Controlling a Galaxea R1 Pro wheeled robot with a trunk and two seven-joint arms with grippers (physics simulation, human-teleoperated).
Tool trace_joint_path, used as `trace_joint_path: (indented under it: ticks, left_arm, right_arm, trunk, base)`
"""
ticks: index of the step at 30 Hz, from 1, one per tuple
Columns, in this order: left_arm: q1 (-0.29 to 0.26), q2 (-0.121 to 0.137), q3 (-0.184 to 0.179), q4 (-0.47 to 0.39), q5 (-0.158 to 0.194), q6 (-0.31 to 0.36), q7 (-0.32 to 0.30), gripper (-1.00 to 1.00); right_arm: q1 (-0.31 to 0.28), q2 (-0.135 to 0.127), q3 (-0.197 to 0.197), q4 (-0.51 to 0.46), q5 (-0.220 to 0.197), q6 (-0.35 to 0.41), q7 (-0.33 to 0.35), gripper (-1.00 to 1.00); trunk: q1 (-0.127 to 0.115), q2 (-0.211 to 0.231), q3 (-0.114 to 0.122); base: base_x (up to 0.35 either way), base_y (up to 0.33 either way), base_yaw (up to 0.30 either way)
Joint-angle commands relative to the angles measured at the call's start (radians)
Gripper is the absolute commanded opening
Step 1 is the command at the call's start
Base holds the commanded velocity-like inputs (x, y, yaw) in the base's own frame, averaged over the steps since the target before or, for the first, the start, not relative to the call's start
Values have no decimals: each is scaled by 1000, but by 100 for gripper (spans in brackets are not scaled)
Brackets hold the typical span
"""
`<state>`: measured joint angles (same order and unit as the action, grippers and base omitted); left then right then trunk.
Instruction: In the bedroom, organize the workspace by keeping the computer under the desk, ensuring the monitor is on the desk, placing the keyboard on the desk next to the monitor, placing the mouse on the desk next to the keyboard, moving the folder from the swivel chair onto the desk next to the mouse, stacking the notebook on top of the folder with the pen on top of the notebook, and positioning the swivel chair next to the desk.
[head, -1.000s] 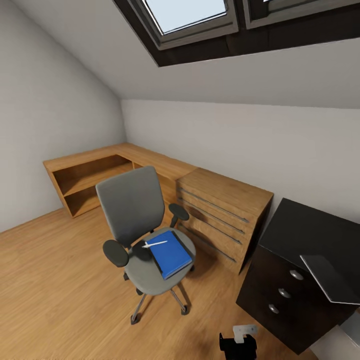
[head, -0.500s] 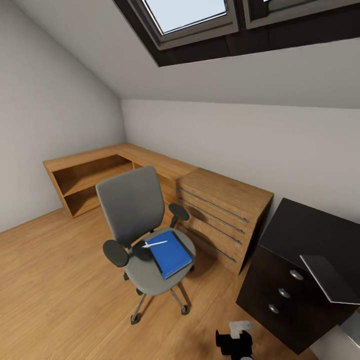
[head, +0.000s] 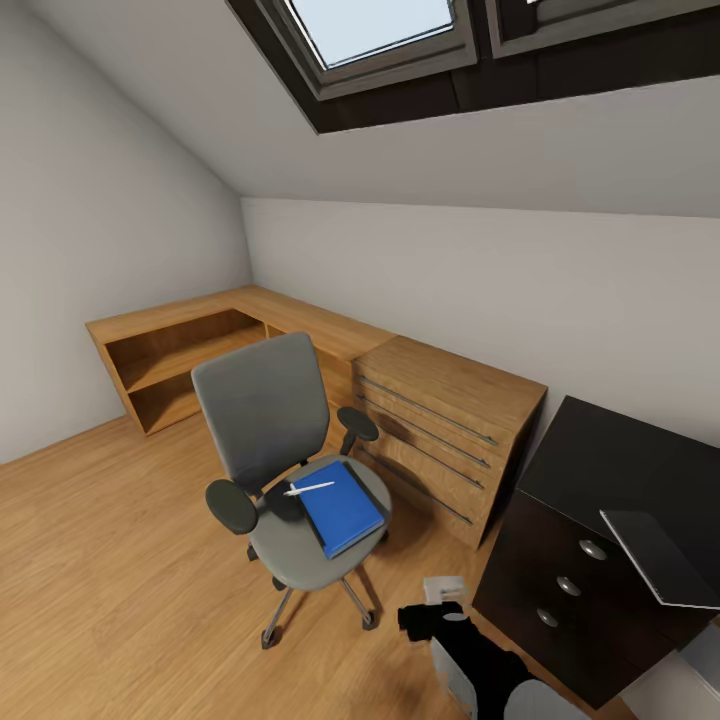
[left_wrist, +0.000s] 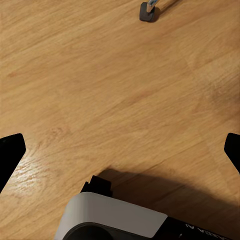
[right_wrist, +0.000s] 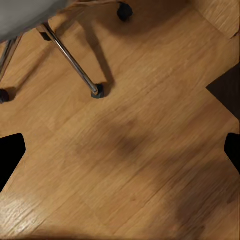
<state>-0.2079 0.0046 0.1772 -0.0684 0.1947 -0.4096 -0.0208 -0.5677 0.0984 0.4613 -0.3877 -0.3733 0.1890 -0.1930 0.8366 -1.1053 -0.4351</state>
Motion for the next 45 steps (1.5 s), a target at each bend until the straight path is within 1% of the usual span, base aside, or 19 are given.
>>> trace_joint_path:
  ticks: [1, 2, 6, 10, 14, 16, 23, 30, 36, 45]
  left_arm:
    - [-1, 0, 2, 1, 3, -3, -2, 100]
    - [-1, 0, 3, 1, 3, -3, -2, 100]
    - [-1, 1, 3, 1, 3, -3, -2, 100]
    - [-1, 2, 4, 1, 3, -3, -2, 100]
    - [-1, 3, 4, 1, 4, -3, -2, 100]
    - [-1, 3, 4, 1, 9, -3, -2, 100]
    - [-1, 3, 4, 1, 28, -3, -2, 100]
    - [-1, 3, 4, 1, 33, -3, -2, 100]
    - [-1, 3, 4, 1, 34, -3, -2, 100]
    - [-1, 3, 4, 1, 34, -3, -2, 100]
  right_arm:
    - [-19, 0, 6, -9, -13, 30, -8, 100]
    - [-56, 6, 2, -19, -30, 72, -9, 100]
    - [-114, 30, -7, -30, -81, 139, -12, 100]
    - [-151, 47, -11, -38, -136, 195, -24, 100]
    - [-162, 52, -12, -39, -155, 214, -29, 100]
    - [-166, 53, -13, -36, -162, 216, -31, 100]
    - [-170, 49, -12, -30, -165, 215, -32, 100]
    - [-170, 47, -12, -31, -168, 215, -31, 100]
    - [-170, 50, -12, -31, -169, 210, -31, 100]
    - [-170, 50, -12, -31, -170, 189, -31, 100]
  trunk:
    - [0, -1, -1]
    - [0, -1, -1]
    - [0, -1, -1]
    - [0, -1, -1]
    - [0, -1, -1]
    - [0, -1, -1]
    - [0, -1, -1]
    - [0, -1, -1]
    - [0, -1, -2]
    - [0, -1, -8]
  base:
    - [0, 0, 0]
    - [25, 0, 0]
    - [108, 0, 0]
    - [238, 0, 0]
    - [301, 0, 0]
    - [319, 3, 0]
    - [329, 79, 0]
    - [274, 208, 0]
    - [80, 194, 37]
    - [11, 31, 200]
